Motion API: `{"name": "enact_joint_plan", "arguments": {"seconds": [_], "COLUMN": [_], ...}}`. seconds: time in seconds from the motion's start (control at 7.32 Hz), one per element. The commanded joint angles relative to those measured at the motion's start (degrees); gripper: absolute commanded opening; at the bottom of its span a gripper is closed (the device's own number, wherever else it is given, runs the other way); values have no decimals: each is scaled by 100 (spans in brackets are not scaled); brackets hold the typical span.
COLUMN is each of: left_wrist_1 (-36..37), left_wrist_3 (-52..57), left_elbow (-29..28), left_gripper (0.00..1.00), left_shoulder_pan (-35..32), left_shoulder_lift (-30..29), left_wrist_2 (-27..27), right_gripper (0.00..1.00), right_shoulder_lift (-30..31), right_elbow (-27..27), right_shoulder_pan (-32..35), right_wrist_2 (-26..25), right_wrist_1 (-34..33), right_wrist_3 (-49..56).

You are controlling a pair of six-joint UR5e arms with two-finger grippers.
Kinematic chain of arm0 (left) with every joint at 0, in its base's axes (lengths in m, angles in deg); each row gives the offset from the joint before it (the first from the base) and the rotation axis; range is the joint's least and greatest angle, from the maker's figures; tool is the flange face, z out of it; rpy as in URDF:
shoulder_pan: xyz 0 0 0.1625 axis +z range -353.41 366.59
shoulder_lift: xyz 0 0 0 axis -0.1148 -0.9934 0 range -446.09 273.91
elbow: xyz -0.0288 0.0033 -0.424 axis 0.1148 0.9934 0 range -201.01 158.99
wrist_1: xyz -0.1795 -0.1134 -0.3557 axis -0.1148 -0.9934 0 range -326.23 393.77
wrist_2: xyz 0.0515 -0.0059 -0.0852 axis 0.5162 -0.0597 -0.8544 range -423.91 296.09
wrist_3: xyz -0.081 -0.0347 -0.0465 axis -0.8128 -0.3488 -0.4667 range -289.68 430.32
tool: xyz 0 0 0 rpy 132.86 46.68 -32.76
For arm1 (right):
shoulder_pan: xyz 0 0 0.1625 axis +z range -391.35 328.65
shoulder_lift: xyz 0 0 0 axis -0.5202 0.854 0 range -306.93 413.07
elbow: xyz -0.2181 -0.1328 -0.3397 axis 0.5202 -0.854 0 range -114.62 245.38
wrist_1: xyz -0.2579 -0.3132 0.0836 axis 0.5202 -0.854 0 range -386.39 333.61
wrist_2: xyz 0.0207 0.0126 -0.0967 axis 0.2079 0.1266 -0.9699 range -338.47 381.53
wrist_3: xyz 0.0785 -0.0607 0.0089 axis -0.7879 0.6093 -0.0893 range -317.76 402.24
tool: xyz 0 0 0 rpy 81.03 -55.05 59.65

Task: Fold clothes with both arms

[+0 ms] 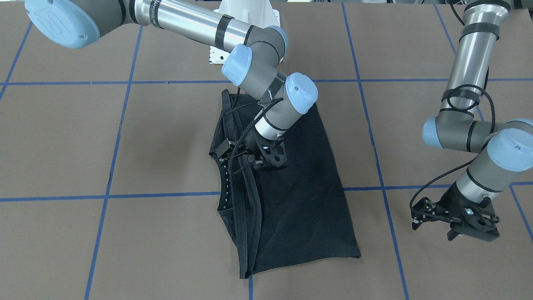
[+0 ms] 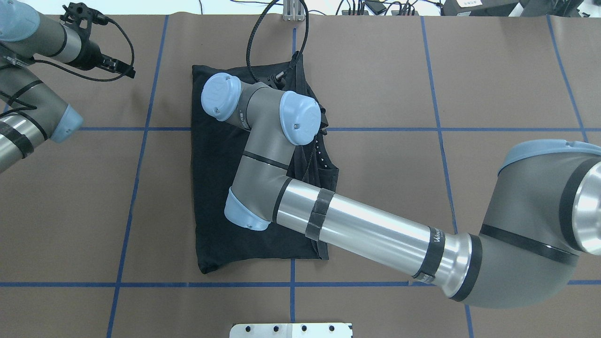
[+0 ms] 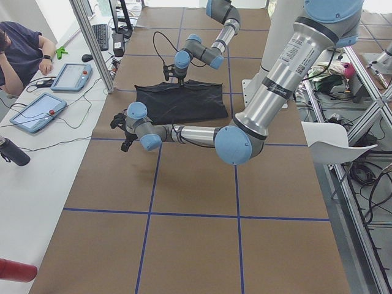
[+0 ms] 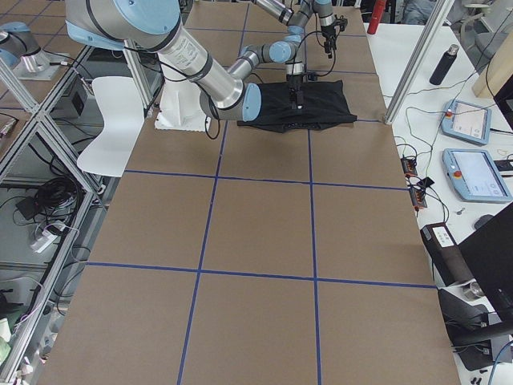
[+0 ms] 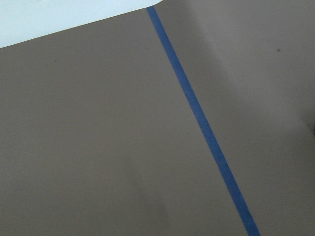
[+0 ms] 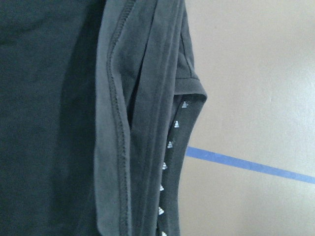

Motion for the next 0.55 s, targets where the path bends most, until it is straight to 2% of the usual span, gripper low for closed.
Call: {"name": "enact_joint_plan", "arguments": {"seconds": [0.0,0.14,0.27,0.41], "left_wrist_1": [0,0,0,0], "left_wrist_3": [0,0,0,0], "left_elbow": [0,0,0,0], "left_gripper": [100,100,100,100], "left_shoulder_pan": [0,0,0,0], "left_shoulder_lift": [0,0,0,0], "left_wrist_2": [0,0,0,0], "right_gripper": [100,100,100,100], "right_shoulder_lift": [1086,1519,1732,1778], "right_elbow": [1225,1832,2143,2172], "right_shoulder_pan": [15,23,49,67], "right_wrist_2": [-83,-84,-75,-75], "right_wrist_1": [-124,-150,-168,-168], "right_wrist_3": [103,190,348,349]}}
